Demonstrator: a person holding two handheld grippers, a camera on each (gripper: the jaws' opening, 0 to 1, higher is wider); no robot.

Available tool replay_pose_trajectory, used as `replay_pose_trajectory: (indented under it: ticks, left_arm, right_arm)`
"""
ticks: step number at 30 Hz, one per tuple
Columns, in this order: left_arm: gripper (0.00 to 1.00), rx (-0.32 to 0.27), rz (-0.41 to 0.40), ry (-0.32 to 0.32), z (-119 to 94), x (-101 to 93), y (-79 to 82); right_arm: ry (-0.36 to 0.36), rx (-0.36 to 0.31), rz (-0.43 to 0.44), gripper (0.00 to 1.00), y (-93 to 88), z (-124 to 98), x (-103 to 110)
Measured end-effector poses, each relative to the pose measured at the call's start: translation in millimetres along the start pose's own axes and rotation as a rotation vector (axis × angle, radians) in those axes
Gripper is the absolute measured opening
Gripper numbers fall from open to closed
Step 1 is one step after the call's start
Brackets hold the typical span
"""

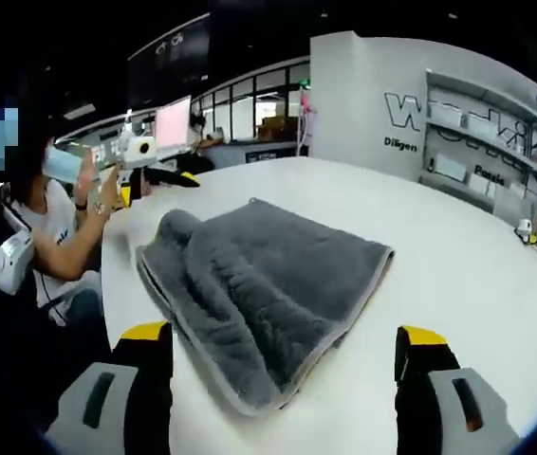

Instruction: Open the folded towel by lifting each exposed corner and separating the folded layers until the towel lies flat within the target outline without major curled edges

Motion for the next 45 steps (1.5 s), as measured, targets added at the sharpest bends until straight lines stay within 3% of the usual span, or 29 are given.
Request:
replay_pose_trajectory:
  ticks: [6, 9, 12, 18, 24, 28, 32, 35, 37, 42, 45]
  left_arm:
    - [0.98, 0.042, -0.053, 0.07, 3.4, 28.9, 6.4]
    - [0.92, 0.046, -0.084, 0.11, 6.1, 47.1, 11.0]
    - [0.89, 0.039, -0.117, 0.133, 14.1, 64.6, 14.6]
    - [0.8, 0.119, -0.103, 0.193, 39.0, 91.0, -0.8]
    - [0.68, 0.11, -0.113, 0.22, 57.1, 109.3, -7.6]
    - [0.53, 0.109, -0.114, 0.319, 57.3, 134.5, -12.2]
    - [0.43, 0.128, -0.098, 0.362, 60.5, 149.8, -17.7]
    - [0.39, 0.195, -0.095, 0.389, 62.8, 160.9, -30.2]
    - [0.34, 0.23, -0.078, 0.399, 64.8, 164.7, -35.4]
    - [0.25, 0.228, -0.069, 0.411, 65.8, 167.0, -35.2]
    - [0.17, 0.224, -0.075, 0.418, 64.9, 168.7, -36.5]
  right_arm:
    - [-0.004, -0.051, 0.005, 0.91, 46.9, 17.0, -16.1]
    - [-0.049, -0.063, -0.011, 0.86, 65.9, 27.7, -28.8]
    - [-0.1, -0.035, -0.03, 0.78, 74.8, 43.1, -42.8]
    - [-0.149, -0.008, -0.038, 0.56, 83.8, 78.7, -63.5]
    - [-0.169, 0.058, 0.004, 0.35, 71.8, 116.2, -85.2]
    - [-0.186, 0.188, -0.018, 0.34, 46.4, 142.1, -97.7]
    - [-0.198, 0.255, -0.013, 0.32, 27.9, 168.5, -107.5]
    - [-0.188, 0.287, 0.01, 0.3, 20.6, 183.0, -111.9]
    - [-0.195, 0.325, 0.004, 0.3, 15.6, 189.2, -113.9]
    - [-0.202, 0.371, -0.023, 0.28, 13.1, 195.6, -113.7]
    - [-0.22, 0.395, -0.061, 0.18, 13.9, 197.3, -117.8]
Point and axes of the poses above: the point that each gripper's makers call its tool centre point, and the gripper's own axes: z roughly forward along the fingers, x roughly to its left, y roughly out of its top, the point moved 2 cm from there along -z, roughly backward along the fingers, and after that the axes turned 7 degrees about -y, right-handed, at the moved point
